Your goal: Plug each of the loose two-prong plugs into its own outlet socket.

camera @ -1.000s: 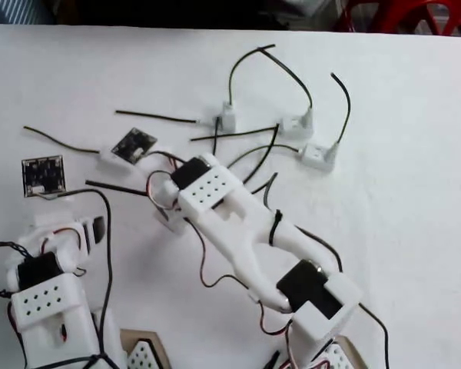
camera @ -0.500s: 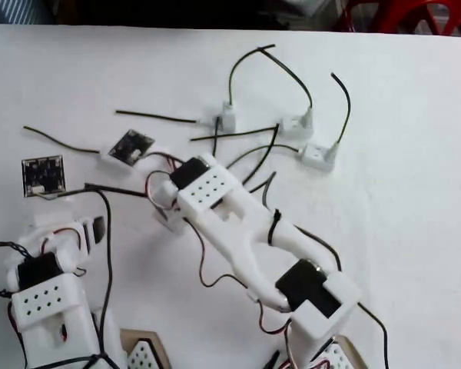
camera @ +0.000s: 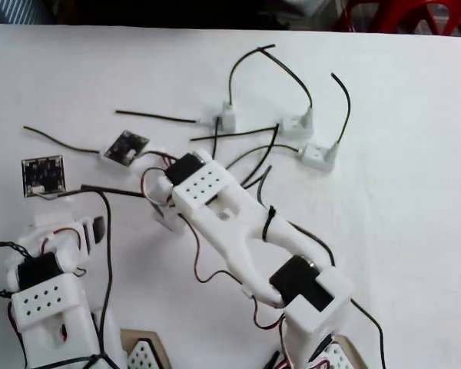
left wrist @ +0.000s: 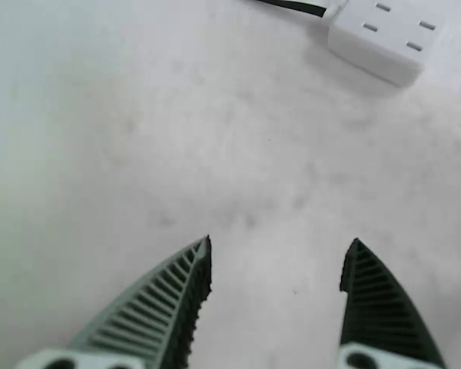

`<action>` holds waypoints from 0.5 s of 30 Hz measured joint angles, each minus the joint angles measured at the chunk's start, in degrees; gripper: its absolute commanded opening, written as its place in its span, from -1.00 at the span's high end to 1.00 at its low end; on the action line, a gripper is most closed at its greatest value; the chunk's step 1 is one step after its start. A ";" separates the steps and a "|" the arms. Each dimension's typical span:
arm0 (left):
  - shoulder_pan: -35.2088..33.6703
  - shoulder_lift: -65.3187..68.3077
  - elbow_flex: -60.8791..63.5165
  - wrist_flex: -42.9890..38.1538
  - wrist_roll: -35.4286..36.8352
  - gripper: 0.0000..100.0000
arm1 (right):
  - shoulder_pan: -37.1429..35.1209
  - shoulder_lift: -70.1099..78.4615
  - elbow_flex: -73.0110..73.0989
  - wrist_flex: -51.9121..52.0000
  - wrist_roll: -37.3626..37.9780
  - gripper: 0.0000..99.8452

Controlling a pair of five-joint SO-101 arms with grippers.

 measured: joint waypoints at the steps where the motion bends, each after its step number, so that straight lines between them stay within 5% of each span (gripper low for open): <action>1: 0.00 0.00 0.00 0.00 0.00 0.45 | 0.00 0.00 0.00 0.18 0.00 0.97; 15: 0.00 0.00 0.00 0.00 0.00 0.45 | -0.09 4.31 -0.88 0.53 0.09 0.97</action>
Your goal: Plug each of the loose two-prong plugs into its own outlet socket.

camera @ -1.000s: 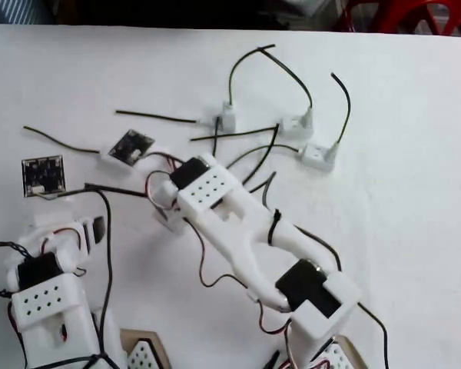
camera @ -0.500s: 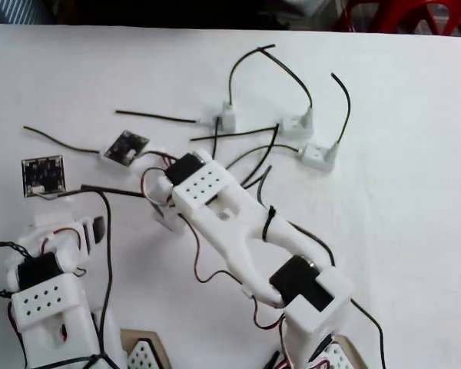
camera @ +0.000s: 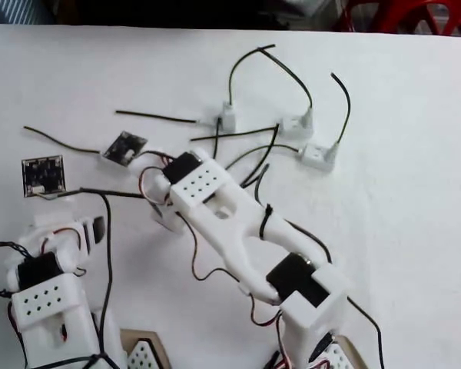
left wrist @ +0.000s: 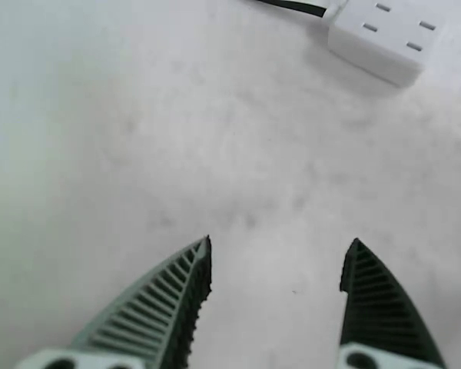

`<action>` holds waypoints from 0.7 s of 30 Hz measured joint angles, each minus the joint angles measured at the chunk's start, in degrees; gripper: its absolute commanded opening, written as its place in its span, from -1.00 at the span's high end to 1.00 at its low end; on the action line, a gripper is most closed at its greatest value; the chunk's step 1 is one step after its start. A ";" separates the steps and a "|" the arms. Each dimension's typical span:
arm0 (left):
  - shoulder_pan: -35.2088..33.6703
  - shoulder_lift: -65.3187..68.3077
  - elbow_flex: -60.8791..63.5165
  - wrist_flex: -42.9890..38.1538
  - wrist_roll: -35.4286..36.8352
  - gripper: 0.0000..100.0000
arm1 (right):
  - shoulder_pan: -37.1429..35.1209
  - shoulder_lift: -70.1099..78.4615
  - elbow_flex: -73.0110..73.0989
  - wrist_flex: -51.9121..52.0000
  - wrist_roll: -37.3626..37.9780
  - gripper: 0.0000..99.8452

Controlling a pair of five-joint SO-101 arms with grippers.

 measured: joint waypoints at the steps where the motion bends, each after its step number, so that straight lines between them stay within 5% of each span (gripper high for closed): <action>1: 0.00 0.00 0.00 0.00 0.00 0.45 | 0.00 0.70 0.00 0.00 0.00 0.97; 21: 0.00 0.00 0.00 0.00 0.00 0.45 | 0.79 2.99 0.35 -1.05 0.09 0.97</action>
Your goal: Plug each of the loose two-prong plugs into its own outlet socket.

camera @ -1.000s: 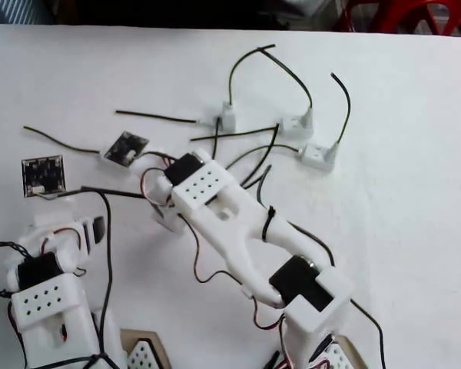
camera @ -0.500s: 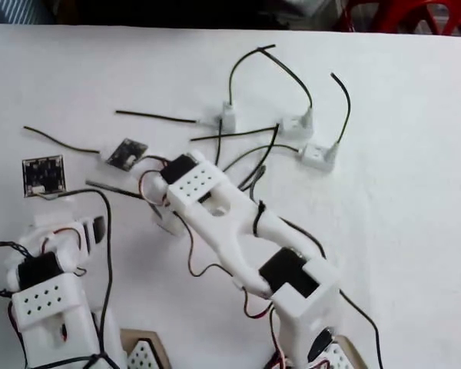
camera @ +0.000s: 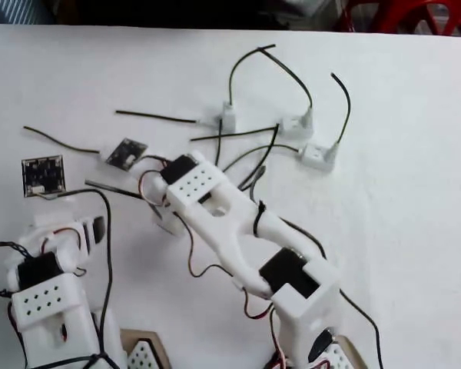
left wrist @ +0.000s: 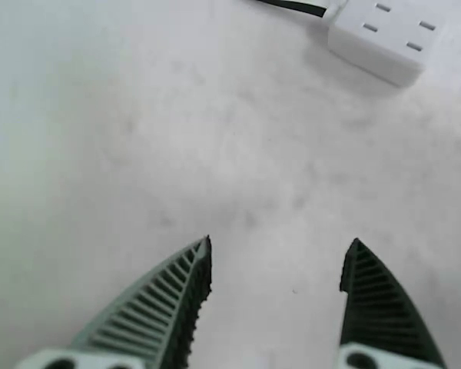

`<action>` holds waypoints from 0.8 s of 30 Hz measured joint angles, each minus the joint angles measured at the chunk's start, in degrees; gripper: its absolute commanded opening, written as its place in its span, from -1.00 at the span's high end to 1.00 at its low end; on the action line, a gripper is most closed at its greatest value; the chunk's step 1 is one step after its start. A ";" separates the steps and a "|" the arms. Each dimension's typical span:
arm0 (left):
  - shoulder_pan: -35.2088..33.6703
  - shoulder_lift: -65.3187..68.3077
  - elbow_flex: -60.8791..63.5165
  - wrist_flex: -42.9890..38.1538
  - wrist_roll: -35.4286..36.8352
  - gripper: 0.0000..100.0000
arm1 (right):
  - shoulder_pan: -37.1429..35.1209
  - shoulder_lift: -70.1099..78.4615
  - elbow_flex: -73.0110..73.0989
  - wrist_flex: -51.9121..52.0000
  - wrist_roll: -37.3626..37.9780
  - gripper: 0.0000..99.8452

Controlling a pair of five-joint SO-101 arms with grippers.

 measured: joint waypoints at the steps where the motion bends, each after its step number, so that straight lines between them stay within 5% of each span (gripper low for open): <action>1: 0.00 0.00 0.00 0.00 0.00 0.45 | 0.44 -1.49 0.26 -0.44 0.00 0.97; 11: 0.00 0.00 0.00 0.00 0.00 0.44 | 9.85 -8.97 1.05 -12.75 -0.79 0.96; 18: 0.00 0.00 0.00 -0.09 0.00 0.44 | 13.45 -8.97 2.37 -23.30 -15.03 0.44; 24: 0.00 0.00 0.00 -0.09 0.00 0.44 | 13.80 -12.75 2.37 -19.43 -18.73 0.48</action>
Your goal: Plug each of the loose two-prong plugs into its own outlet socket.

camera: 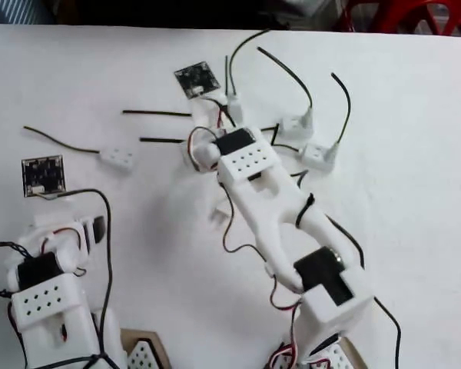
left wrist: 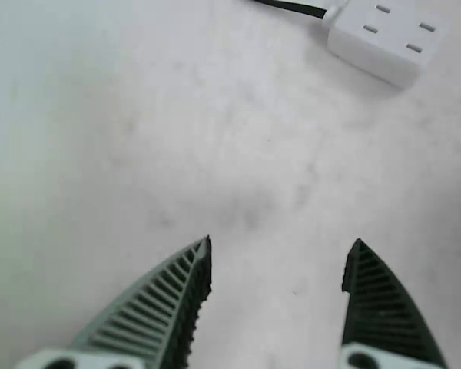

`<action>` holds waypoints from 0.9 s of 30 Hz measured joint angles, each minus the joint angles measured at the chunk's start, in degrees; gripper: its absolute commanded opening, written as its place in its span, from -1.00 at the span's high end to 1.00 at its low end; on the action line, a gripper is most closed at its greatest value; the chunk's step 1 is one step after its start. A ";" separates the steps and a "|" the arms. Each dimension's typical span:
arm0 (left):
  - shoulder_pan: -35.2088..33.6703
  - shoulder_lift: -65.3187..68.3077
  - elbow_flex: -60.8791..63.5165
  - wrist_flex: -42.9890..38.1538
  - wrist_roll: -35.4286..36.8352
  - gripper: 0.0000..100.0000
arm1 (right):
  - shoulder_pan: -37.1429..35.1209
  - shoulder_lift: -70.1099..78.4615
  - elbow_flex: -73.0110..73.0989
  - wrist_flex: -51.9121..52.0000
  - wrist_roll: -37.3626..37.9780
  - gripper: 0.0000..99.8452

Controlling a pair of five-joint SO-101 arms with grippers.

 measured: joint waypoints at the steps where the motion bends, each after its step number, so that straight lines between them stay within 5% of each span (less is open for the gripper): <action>1: 0.00 0.00 0.00 0.00 0.00 0.44 | 0.00 -1.49 0.00 1.58 -0.09 0.51; 15: 0.00 0.00 0.18 0.00 0.00 0.44 | 1.93 -11.16 0.00 22.95 -8.09 0.59; 27: 0.00 0.00 0.18 0.00 0.00 0.44 | 2.73 -3.52 8.18 17.93 -14.33 0.59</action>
